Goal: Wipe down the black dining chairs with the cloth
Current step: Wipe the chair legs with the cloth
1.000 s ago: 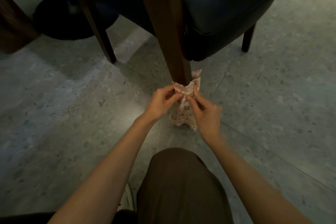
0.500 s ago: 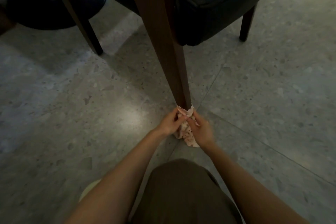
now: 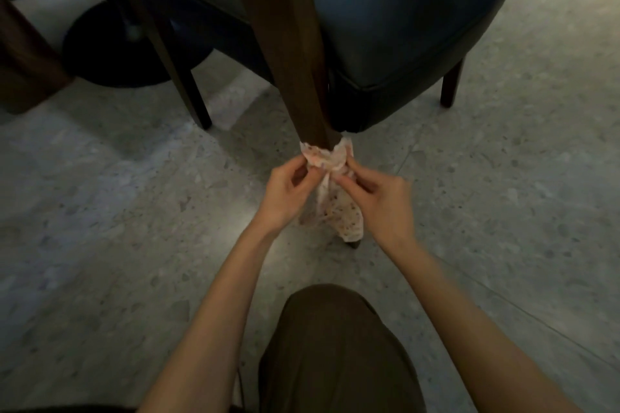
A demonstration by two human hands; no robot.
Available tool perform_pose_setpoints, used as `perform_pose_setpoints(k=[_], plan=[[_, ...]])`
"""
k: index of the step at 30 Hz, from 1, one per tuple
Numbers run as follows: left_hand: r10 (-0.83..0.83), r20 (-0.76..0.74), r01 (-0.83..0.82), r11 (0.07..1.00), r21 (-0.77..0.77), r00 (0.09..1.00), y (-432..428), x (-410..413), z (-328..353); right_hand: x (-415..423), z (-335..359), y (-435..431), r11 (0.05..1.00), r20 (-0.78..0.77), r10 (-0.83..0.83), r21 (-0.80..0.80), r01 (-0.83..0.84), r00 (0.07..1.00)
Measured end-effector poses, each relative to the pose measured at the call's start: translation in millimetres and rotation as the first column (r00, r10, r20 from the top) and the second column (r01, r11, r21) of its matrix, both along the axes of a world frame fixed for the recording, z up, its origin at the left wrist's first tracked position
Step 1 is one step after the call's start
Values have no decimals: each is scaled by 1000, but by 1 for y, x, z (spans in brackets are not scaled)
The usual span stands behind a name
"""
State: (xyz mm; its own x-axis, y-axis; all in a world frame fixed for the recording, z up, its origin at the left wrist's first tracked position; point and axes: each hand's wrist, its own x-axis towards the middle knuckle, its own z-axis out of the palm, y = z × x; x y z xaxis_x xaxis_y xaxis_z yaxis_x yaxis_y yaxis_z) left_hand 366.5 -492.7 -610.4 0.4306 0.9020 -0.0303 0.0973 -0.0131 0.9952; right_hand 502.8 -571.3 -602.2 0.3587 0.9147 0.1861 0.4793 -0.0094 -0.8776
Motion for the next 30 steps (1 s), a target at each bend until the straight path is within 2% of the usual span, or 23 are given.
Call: perform_pose_setpoints(k=[3,7,9,13,16,22,26,30], plan=[[-3,33,4,1000,-11,999,9,-3,14,0,18,8,999,-71,16,52,-13,997],[-71,-12,71,997,-21,997,3,-2,-8,8,-12,-2,1000,-90,29,-8,-30,995],[-122,-42,119,991,-68,992,-5,2,-31,14,-40,-11,996,-130,10,-86,-22,992],[-203,-115,181,967,-179,972,-18,14,-86,22,-91,-26,969,-339,-68,-247,-20,938],[-251,-187,212,956,-205,950,-22,21,-118,24,-120,-32,947,-403,-60,-314,-76,913],[-297,-210,241,936,-255,932,-33,31,-158,30,-159,-40,894,-497,-110,-428,-132,861],[-280,-199,228,941,-248,939,-35,29,-154,29,-150,-40,901,-525,-122,-415,-129,842],[-220,-176,190,966,-174,959,-28,20,-122,23,-108,-30,936,-464,-54,-332,-117,884]])
